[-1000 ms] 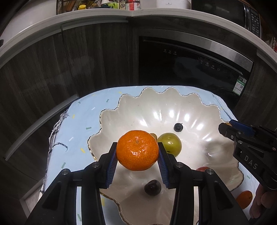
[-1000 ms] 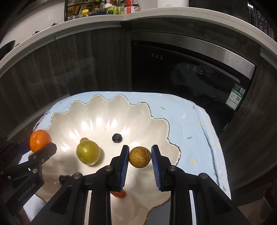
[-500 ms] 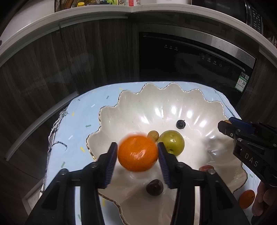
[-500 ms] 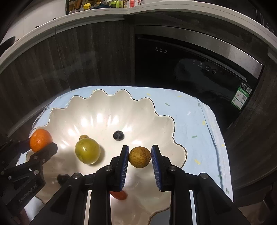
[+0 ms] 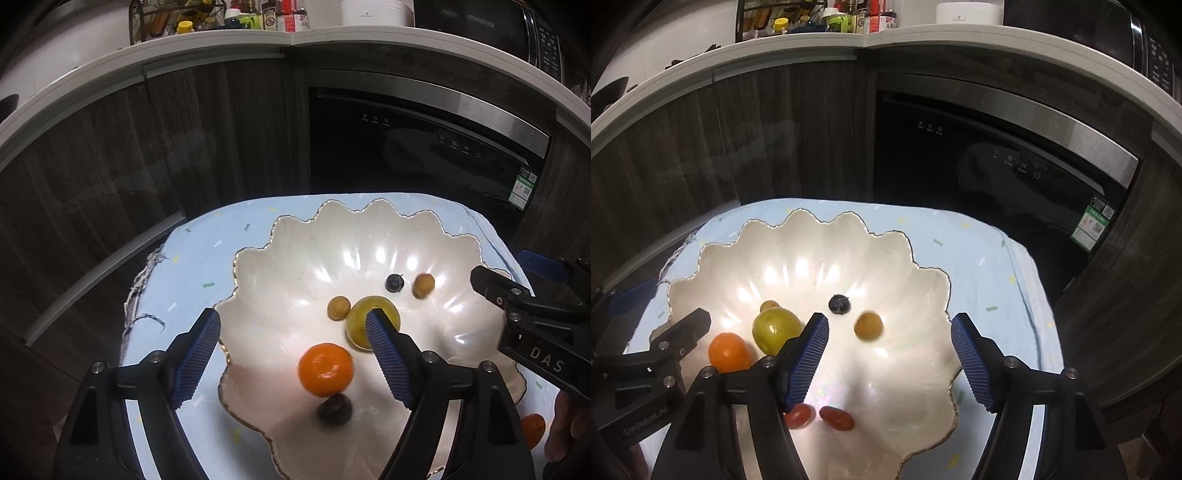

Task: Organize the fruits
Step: 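Open both grippers to drop the tangerine and brown fruit into the bowl, then move both grippers back toward the dark plum and tangerine on the cloth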

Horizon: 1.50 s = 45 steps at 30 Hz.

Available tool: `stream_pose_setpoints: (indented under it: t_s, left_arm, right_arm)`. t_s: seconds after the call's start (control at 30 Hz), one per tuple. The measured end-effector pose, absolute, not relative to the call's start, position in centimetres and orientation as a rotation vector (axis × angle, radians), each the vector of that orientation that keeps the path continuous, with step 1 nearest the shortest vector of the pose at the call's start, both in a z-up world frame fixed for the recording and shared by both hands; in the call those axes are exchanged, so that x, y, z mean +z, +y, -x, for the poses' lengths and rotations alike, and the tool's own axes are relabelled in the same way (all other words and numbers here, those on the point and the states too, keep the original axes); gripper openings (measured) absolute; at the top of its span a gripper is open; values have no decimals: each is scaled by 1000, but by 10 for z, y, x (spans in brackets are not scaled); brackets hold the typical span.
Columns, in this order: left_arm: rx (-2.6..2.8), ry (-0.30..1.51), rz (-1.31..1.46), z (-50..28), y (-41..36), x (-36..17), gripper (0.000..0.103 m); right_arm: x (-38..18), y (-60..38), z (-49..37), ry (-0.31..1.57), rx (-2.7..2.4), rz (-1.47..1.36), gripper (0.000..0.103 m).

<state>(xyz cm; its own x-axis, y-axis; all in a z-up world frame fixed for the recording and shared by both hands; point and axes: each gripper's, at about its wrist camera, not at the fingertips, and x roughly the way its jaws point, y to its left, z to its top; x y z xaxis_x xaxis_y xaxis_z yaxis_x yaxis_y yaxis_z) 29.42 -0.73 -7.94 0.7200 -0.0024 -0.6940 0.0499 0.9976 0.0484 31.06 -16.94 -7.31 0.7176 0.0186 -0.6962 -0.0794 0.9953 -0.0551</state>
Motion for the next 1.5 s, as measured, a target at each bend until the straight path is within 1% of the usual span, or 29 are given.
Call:
stream_pose_setpoints:
  t_s: [0.1, 0.17, 0.43, 0.77, 1.07, 1.5]
  left_arm:
    - [-27, 758, -60, -292, -7, -75, 85]
    - [-23, 750, -58, -291, -7, -72, 91]
    - [-20, 737, -53, -283, -8, -61, 95]
    - [-25, 719, -51, -272, -12, -48, 98]
    - [-38, 706, -55, -259, -18, -37, 98]
    - [-106, 674, -87, -232, -49, -23, 98]
  right_arm:
    - [-70, -169, -310, 762, 49, 79, 70]
    - [-68, -170, -309, 758, 46, 76, 70]
    - [-59, -174, -300, 743, 39, 54, 70]
    - [-44, -182, -286, 714, 29, 35, 70]
    - [-32, -190, -271, 692, 19, 24, 70]
    - [-20, -217, -237, 670, -19, -1, 70]
